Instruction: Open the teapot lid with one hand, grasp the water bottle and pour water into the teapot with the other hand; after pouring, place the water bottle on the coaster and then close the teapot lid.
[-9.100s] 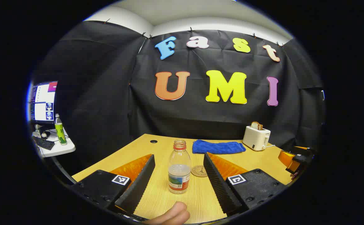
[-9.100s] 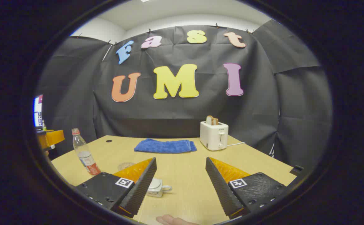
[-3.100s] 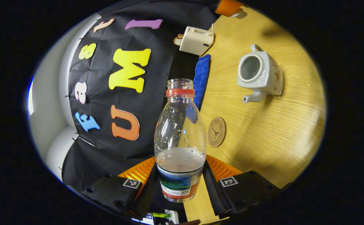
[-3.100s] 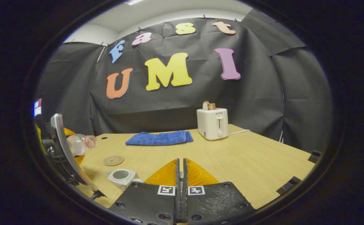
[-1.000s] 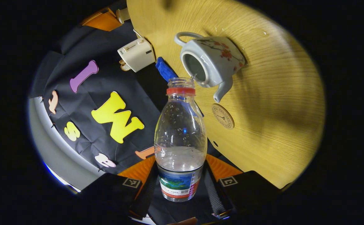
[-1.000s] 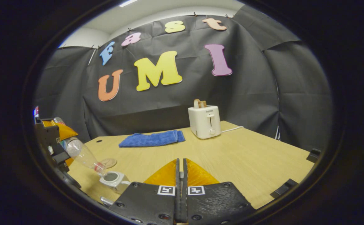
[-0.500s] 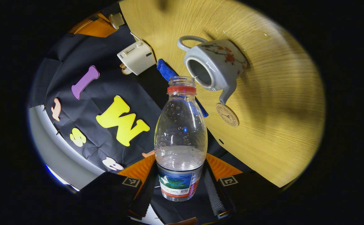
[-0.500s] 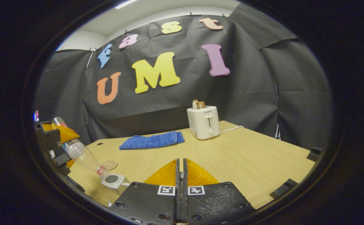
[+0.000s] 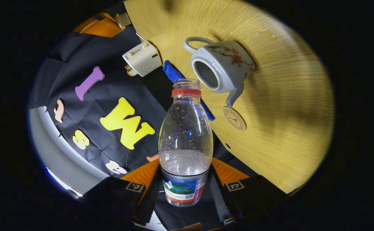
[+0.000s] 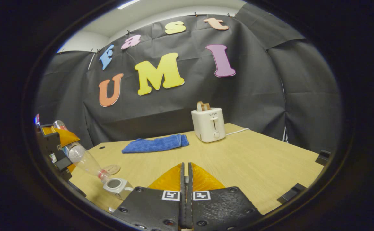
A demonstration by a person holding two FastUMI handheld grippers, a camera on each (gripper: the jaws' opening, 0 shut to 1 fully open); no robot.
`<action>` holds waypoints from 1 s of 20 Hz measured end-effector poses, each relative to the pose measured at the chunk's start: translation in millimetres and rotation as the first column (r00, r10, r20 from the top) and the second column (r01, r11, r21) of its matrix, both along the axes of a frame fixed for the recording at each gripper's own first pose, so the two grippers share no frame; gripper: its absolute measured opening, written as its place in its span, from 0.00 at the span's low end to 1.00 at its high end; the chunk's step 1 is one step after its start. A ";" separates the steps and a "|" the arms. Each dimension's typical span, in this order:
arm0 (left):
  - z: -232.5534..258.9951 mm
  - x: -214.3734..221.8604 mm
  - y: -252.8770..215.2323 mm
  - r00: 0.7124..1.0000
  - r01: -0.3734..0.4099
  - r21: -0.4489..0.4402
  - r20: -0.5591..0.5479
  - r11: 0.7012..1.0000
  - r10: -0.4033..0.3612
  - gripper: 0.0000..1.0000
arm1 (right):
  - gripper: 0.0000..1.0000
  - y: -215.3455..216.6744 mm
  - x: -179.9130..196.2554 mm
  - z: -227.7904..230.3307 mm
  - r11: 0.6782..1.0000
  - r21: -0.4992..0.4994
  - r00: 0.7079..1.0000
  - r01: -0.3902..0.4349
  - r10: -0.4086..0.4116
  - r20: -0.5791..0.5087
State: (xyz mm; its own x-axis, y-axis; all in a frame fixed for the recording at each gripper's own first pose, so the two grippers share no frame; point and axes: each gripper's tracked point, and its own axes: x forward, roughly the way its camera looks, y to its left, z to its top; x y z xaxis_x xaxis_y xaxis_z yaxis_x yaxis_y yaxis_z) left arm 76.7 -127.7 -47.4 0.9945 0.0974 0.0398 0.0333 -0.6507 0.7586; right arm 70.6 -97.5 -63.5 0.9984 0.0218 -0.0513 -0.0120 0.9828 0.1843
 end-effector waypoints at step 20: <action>22.3 58.5 67.7 0.999 -0.008 -0.964 0.001 0.267 0.037 0.75 | 0.00 -4.0 3.0 -4.8 0.998 -0.044 0.999 0.050 -0.050 0.006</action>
